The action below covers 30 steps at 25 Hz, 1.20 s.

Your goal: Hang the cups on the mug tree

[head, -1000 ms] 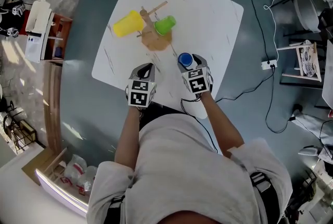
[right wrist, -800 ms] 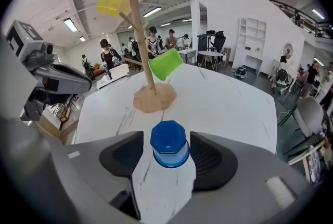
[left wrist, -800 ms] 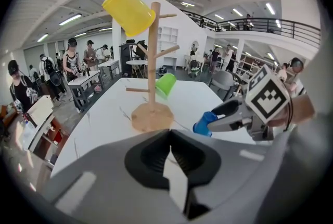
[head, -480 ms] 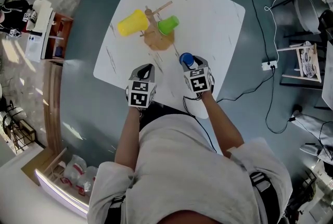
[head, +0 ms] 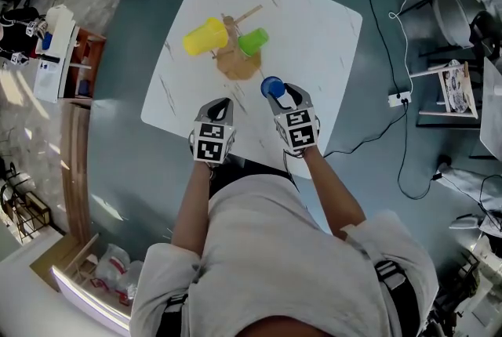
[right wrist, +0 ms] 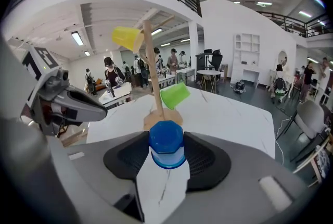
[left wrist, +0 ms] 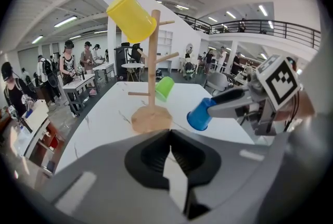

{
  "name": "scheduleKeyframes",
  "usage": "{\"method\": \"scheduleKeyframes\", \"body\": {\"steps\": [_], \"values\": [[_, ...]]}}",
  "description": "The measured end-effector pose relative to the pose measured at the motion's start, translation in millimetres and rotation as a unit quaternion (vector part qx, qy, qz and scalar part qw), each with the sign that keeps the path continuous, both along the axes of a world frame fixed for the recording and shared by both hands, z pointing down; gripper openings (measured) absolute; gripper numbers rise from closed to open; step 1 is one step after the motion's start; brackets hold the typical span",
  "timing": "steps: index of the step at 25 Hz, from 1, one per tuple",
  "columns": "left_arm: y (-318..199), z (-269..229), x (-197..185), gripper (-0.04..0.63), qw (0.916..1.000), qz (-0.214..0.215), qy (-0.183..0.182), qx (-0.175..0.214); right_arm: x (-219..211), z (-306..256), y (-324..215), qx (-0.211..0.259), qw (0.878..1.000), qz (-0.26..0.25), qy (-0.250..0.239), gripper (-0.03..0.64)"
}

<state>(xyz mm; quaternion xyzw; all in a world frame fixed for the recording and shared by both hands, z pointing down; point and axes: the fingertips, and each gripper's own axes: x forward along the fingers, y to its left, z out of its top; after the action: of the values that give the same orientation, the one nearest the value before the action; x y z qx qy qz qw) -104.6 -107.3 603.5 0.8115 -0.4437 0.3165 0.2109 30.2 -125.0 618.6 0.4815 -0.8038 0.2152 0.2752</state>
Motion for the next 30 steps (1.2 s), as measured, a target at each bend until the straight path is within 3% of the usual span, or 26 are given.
{"method": "scheduleKeyframes", "body": {"steps": [5, 10, 15, 19, 30], "values": [[-2, -4, -8, 0.003, 1.0000, 0.002, 0.008, 0.003, -12, -33, -3, 0.034, 0.999, 0.003, -0.017, 0.215], [-7, -13, -3, 0.003, 0.9991, 0.005, 0.041, 0.008, -23, -56, 2, 0.052, 0.999, -0.005, -0.013, 0.215], [-7, -19, 3, 0.003, 0.9989, 0.013, 0.043, 0.014, -28, -84, 12, 0.074, 0.997, -0.006, -0.031, 0.215], [-14, -38, 1, 0.003, 0.9968, -0.003, 0.074, 0.032, -34, -105, 9, 0.099, 0.994, -0.001, -0.042, 0.215], [-16, -46, -4, 0.003, 0.9966, -0.002, 0.072, 0.039, -43, -157, 3, 0.164, 0.984, 0.001, -0.076, 0.215]]}}
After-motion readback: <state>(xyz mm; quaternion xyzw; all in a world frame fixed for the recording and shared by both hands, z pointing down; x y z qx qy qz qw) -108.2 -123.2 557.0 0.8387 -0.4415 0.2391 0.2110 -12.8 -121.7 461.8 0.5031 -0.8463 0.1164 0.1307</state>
